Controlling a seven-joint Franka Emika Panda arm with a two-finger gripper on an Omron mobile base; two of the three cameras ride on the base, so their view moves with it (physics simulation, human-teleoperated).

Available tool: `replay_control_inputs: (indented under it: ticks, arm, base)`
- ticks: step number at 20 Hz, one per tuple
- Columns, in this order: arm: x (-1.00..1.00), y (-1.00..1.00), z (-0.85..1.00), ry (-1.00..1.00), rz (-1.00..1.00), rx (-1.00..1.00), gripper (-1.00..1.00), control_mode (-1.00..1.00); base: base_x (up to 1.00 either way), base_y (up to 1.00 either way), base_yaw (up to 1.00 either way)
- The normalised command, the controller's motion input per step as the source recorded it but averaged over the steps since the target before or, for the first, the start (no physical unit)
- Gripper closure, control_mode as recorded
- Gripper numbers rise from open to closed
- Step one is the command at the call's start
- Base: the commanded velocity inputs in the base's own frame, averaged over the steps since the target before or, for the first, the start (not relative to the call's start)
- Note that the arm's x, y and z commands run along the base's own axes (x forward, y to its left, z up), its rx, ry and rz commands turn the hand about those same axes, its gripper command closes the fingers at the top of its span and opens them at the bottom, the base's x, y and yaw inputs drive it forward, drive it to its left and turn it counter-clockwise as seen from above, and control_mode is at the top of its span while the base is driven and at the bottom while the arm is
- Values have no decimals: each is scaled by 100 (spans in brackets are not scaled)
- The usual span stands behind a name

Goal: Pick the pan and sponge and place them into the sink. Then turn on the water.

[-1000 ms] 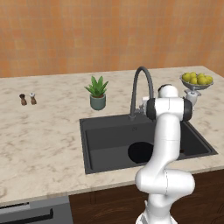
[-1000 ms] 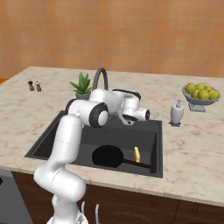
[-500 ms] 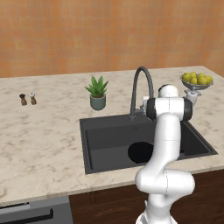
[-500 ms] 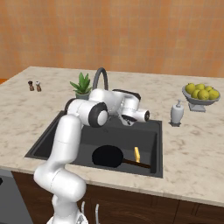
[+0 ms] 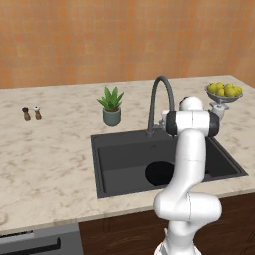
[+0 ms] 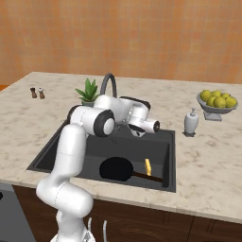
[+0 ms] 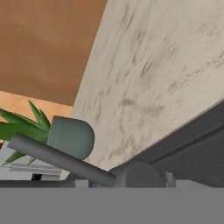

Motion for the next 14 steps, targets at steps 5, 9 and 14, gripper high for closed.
replay_control_inputs:
  ticks: [5, 9, 14]
  arm:
    - [26, -41, 0, 68, -12, 38, 100, -100]
    - [31, -35, -2, 75, -13, 45, 100, -100]
    - [27, -12, -36, 61, -24, 47, 100, -100]
  base:
    - [0, 0, 0]
    - [0, 0, 0]
    - [0, 0, 0]
